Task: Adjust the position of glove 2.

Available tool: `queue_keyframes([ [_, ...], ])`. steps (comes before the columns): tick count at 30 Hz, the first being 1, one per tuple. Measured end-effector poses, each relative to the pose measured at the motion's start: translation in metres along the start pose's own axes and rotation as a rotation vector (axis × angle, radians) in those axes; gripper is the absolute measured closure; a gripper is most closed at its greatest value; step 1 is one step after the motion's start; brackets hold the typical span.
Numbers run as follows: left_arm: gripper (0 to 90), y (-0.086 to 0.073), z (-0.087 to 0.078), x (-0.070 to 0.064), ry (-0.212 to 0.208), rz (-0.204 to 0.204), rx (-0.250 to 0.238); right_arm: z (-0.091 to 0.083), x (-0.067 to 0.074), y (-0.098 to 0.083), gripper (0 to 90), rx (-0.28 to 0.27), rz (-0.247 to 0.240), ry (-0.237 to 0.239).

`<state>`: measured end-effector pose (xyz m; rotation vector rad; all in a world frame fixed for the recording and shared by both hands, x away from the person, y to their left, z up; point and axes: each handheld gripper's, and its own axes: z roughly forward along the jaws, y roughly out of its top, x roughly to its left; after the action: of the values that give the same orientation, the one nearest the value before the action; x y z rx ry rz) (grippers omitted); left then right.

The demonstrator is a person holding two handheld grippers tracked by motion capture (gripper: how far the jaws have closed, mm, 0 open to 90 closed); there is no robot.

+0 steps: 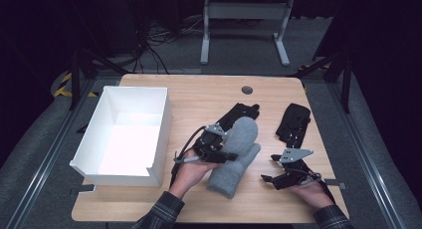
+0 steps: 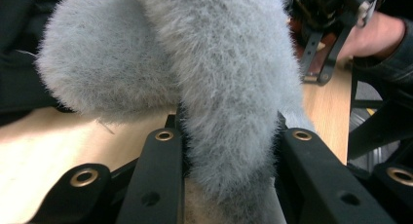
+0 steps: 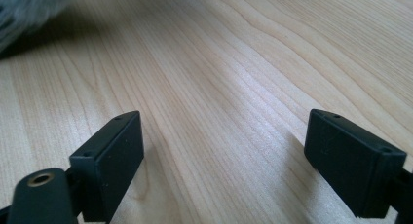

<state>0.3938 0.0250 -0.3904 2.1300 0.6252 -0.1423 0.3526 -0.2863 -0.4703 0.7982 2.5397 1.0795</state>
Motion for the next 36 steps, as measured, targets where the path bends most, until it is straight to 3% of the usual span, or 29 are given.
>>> queue_keyframes([
  [3,72.1,0.007,-0.015,-0.002,0.022,0.003,-0.032,0.000,0.000,0.000,14.7,-0.001,-0.001,-0.001],
  [15,72.0,0.029,-0.063,-0.007,0.074,0.010,-0.063,0.000,0.000,0.000,14.7,0.000,0.000,0.001],
  [29,72.1,0.054,-0.137,-0.004,0.133,0.018,-0.127,0.000,0.000,0.000,14.7,0.000,0.000,0.001],
  [34,72.1,0.061,-0.170,-0.001,0.177,0.019,-0.157,0.000,0.000,0.000,14.7,0.000,0.000,0.001],
  [36,72.1,0.062,-0.176,-0.001,0.181,0.016,-0.162,0.000,0.000,0.000,14.7,0.000,0.000,0.000],
])
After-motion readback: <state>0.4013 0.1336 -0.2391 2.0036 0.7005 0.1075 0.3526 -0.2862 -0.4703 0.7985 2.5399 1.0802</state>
